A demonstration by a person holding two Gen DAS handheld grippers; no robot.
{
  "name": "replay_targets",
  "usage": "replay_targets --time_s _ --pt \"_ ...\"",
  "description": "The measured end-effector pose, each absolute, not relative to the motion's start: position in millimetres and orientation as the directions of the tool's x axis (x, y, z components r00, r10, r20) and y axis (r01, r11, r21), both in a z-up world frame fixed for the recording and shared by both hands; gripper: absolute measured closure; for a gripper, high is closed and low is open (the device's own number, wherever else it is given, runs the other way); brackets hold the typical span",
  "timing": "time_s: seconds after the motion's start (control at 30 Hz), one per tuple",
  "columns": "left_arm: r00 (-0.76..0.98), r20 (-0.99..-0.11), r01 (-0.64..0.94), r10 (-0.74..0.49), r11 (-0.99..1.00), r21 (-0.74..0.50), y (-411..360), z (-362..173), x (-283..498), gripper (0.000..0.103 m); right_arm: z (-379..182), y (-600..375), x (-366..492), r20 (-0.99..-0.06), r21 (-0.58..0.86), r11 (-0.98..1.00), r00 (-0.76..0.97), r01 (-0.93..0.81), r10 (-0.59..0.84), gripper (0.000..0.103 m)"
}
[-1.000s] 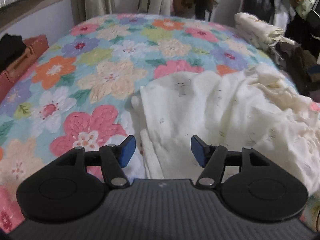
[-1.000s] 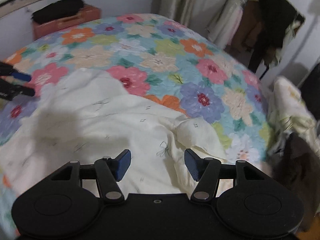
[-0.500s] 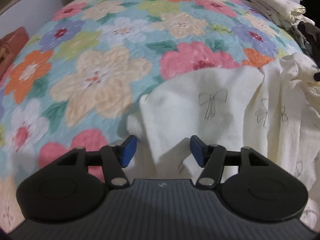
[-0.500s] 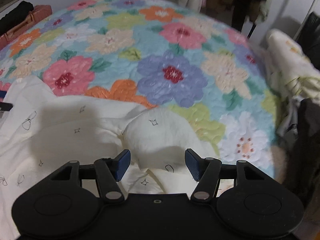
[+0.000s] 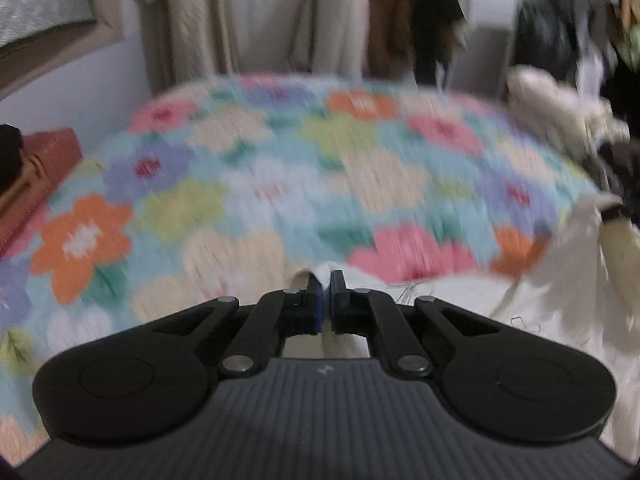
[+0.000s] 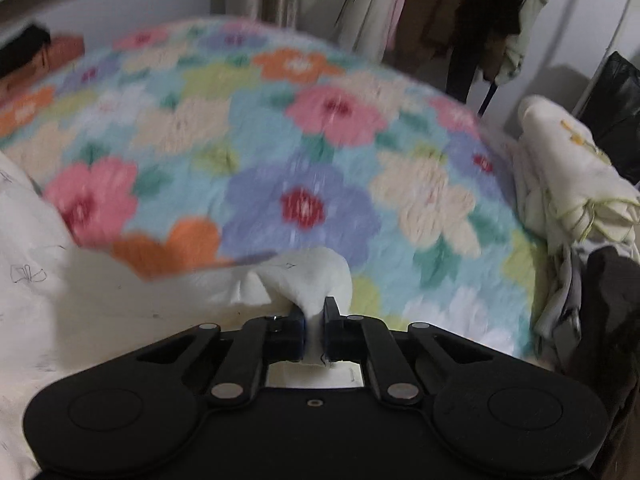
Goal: Fold clothes
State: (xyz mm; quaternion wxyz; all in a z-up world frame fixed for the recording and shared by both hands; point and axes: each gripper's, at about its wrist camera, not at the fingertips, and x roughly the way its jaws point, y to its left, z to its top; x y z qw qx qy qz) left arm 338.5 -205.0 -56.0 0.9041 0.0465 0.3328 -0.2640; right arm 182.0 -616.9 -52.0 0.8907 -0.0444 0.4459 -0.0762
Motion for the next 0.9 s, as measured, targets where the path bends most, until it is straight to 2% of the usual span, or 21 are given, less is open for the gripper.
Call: replay_targets --time_s 0.23,0.37,0.5,0.57,0.77,0.83,0.9 --pt "0.659 -0.594 0.452 -0.461 0.874 -0.178 -194 -58 374 0.100 -22 -634 192 -0.692 -0.097 0.982 0.698 0.164 -0.185 0.095" --pt "0.678 -0.566 0.382 -0.469 0.883 -0.273 -190 -62 408 0.100 -28 -641 208 -0.691 -0.082 0.977 0.694 0.199 -0.200 0.095" --pt "0.590 -0.681 0.312 -0.433 0.901 -0.302 -202 -91 442 0.097 -40 -646 225 -0.704 -0.077 0.970 0.676 0.230 -0.216 0.091" --pt "0.568 -0.695 0.336 -0.441 0.895 -0.294 -207 -102 438 0.095 -58 -647 234 -0.739 -0.105 0.966 0.631 0.238 -0.236 0.090" --pt "0.513 -0.711 0.469 -0.480 0.851 -0.236 -215 -119 411 0.076 -77 -662 228 -0.759 -0.091 0.956 0.602 0.278 -0.247 0.088" --pt "0.484 -0.708 0.513 -0.514 0.822 -0.246 -213 -119 401 0.057 -77 -665 226 -0.757 -0.091 0.955 0.603 0.284 -0.252 0.085" --pt "0.467 -0.708 0.555 -0.530 0.799 -0.233 -211 -122 390 0.046 -78 -668 223 -0.753 -0.086 0.951 0.606 0.297 -0.258 0.068"
